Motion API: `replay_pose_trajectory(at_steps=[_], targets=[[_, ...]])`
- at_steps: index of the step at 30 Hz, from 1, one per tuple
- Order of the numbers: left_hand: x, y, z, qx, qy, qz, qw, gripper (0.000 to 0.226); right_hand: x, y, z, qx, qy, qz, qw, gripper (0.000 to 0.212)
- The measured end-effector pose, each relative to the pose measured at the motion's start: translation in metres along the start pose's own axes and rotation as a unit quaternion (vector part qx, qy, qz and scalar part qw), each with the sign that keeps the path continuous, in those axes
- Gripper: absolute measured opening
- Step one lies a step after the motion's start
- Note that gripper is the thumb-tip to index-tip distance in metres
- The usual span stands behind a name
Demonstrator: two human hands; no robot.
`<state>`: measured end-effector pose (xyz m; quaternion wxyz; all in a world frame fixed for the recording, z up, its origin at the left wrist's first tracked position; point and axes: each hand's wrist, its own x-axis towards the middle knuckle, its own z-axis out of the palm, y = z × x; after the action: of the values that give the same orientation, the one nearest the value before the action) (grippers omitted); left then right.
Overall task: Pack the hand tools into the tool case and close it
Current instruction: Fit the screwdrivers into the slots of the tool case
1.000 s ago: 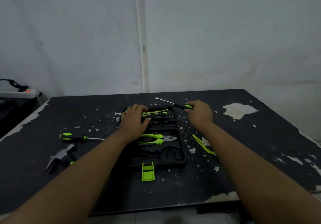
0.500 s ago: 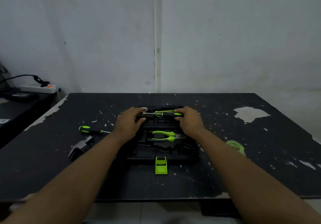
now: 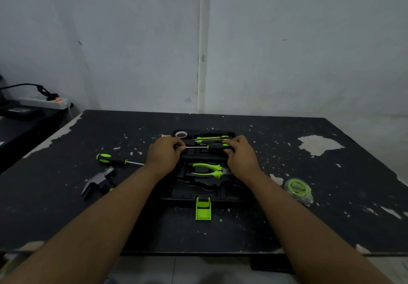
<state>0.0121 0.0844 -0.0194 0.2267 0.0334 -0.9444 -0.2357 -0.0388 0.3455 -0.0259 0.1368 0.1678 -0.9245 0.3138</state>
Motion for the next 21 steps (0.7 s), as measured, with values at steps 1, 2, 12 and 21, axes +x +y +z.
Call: replay_pose_trajectory(at_steps=[1, 2, 12, 21], targets=[[0.0, 0.001, 0.002, -0.014, 0.0, -0.02, 1.0, 0.009, -0.001, 0.0, 0.0, -0.002, 0.0, 0.0, 1.0, 0.032], [0.0, 0.001, 0.004, -0.026, 0.004, -0.032, 0.999, 0.009, -0.001, 0.0, 0.0, -0.004, 0.0, 0.0, 1.0, 0.032], [-0.002, -0.007, 0.012, -0.041, 0.003, -0.007, 0.999, 0.013, -0.002, 0.003, -0.001, 0.028, 0.01, 0.003, 1.0, 0.028], [-0.003, -0.008, 0.014, -0.039, -0.003, -0.001, 0.999, 0.013, -0.004, 0.003, -0.003, 0.023, 0.011, 0.024, 0.999, 0.027]])
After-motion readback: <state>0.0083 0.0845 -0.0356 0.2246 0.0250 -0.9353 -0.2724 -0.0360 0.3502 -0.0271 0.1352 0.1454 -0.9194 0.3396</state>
